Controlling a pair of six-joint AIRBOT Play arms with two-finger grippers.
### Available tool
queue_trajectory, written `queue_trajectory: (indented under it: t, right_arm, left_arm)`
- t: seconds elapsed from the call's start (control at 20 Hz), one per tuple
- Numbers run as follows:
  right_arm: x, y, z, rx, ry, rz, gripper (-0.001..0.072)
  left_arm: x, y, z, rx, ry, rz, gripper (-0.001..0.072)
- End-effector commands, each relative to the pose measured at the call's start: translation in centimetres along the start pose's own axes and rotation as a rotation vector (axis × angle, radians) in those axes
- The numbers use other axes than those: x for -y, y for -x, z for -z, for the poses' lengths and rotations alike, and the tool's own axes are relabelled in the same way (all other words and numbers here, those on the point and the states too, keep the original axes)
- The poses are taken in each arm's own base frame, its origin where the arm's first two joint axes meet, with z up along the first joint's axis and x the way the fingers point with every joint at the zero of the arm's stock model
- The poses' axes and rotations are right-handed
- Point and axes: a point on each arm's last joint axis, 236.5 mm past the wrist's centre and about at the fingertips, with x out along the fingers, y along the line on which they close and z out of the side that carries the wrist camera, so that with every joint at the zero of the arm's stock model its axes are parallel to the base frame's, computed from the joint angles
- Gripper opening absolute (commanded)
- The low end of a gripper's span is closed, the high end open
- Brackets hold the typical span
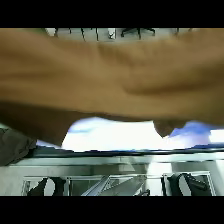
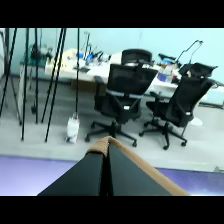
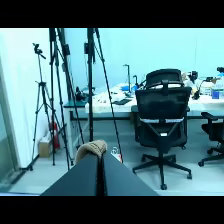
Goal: Fold the shirts.
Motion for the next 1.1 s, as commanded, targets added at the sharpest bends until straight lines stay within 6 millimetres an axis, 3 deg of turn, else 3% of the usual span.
queue_trajectory:
  t: [0.0, 0.1, 0.2, 0.25, 0.35, 0.45, 0.55, 0.65, 0.75, 0.9, 1.05]
  right_arm:
    - [1.3, -3.2, 2.8, -0.101, -0.059, -0.029, 0.0022]
    - [3.4, -7.7, 9.6, -0.282, -0.168, -0.064, 0.0022]
    - [4.8, -12.1, 18.4, -0.458, -0.273, -0.087, 0.0022]
    - [5.4, -13.8, 23.6, -0.541, -0.324, -0.08, 0.0022]
    - [7.6, -16.0, 33.6, -0.671, -0.382, 0.001, 0.0022]
    - [11.2, -16.9, 43.2, -0.755, -0.462, 0.128, 0.0023]
    - [14.0, -17.4, 50.0, -0.815, -0.5, 0.212, 0.0022]
    - [16.5, -18.2, 54.8, -0.83, -0.547, 0.285, 0.0022]
    - [18.6, -18.8, 57.7, -0.815, -0.57, 0.344, 0.0022]
    - [21.8, -19.3, 59.7, -0.809, -0.579, 0.398, 0.0022]
    - [24.2, -21.0, 60.0, -0.79, -0.559, 0.405, 0.0023]
  left_arm:
    - [-4.8, -4.0, 5.1, -0.142, 0.122, -0.02, 0.0012]
    - [-7.3, -8.8, 11.9, -0.326, 0.209, 0.04, 0.0012]
    - [-8.8, -13.9, 19.6, -0.493, 0.261, 0.085, 0.0012]
    - [-9.4, -16.5, 24.4, -0.585, 0.274, 0.086, 0.0012]
    - [-12.0, -20.5, 34.1, -0.759, 0.258, 0.022, 0.0011]
    - [-14.5, -23.4, 43.0, -0.909, 0.265, -0.034, 0.0012]
    - [-16.9, -25.3, 50.4, -1.042, 0.317, -0.069, 0.0012]
    - [-18.5, -26.8, 56.0, -1.14, 0.353, -0.082, 0.0012]
    - [-19.6, -28.4, 59.1, -1.181, 0.369, -0.081, 0.0012]
    - [-19.9, -31.6, 60.3, -1.156, 0.37, -0.071, 0.0012]
    - [-19.0, -34.0, 59.6, -1.114, 0.34, -0.038, 0.0012]
